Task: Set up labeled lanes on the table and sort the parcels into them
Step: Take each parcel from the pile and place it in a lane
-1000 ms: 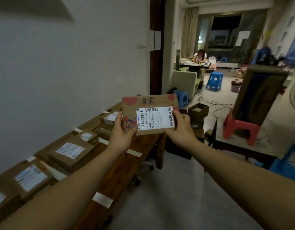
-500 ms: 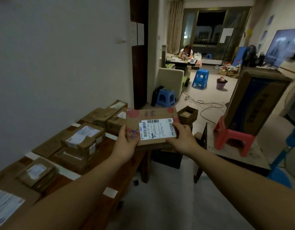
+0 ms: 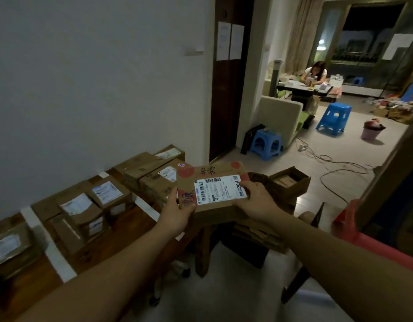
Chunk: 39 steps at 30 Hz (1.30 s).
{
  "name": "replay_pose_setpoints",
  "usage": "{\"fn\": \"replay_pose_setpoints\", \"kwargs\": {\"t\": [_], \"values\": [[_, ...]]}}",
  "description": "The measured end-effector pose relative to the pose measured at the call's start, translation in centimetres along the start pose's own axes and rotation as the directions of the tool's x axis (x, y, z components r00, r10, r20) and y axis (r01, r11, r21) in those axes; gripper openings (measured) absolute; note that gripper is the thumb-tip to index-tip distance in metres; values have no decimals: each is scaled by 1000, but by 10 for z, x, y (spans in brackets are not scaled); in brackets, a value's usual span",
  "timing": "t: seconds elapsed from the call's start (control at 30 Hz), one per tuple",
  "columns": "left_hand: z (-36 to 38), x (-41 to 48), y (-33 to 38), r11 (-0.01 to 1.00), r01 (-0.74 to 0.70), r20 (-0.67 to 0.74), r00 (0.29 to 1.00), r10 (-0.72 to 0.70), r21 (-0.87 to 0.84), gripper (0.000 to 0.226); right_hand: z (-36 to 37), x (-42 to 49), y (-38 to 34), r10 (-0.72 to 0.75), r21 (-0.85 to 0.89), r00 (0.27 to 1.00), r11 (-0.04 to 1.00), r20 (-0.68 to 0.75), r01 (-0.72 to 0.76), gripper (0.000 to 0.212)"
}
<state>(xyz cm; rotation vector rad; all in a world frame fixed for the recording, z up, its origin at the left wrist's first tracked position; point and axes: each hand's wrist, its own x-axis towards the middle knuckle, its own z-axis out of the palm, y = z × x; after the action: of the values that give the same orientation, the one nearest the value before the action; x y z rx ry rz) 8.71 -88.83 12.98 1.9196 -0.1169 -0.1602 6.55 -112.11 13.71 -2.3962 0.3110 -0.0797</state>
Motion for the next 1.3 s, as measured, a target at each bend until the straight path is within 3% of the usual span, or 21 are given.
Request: {"fn": "replay_pose_setpoints", "kwargs": {"t": [0.13, 0.37, 0.5, 0.7, 0.83, 1.03, 1.3], "values": [[-7, 39, 1, 999, 36, -60, 997, -37, -25, 64, 10, 53, -8, -76, -35, 996, 996, 53, 78, 66], [-15, 100, -2, 994, 101, -140, 984, -107, -47, 67, 21, 123, -28, -216, 94, 964, 975, 156, 203, 33], [-14, 111, 1, 990, 123, -183, 974, -133, -67, 67, 19, 154, -33, -265, 12, 947, 964, 184, 267, 49], [1, 104, 10, 982, 168, -340, 922, -187, -85, 58, 13, 184, -34, -430, 69, 853, 900, 295, 430, 44], [31, 85, 15, 967, 199, -462, 851, -252, -160, 59, 8, 193, -20, -552, 207, 749, 833, 366, 513, 35], [101, 50, 7, 939, 261, -562, 752, -343, -224, 65, -6, 191, 34, -538, 82, 728, 824, 425, 561, 60], [151, 36, -20, 875, 410, -500, 718, -484, -259, 66, 0, 188, 98, -481, 91, 689, 849, 541, 521, 58]]}}
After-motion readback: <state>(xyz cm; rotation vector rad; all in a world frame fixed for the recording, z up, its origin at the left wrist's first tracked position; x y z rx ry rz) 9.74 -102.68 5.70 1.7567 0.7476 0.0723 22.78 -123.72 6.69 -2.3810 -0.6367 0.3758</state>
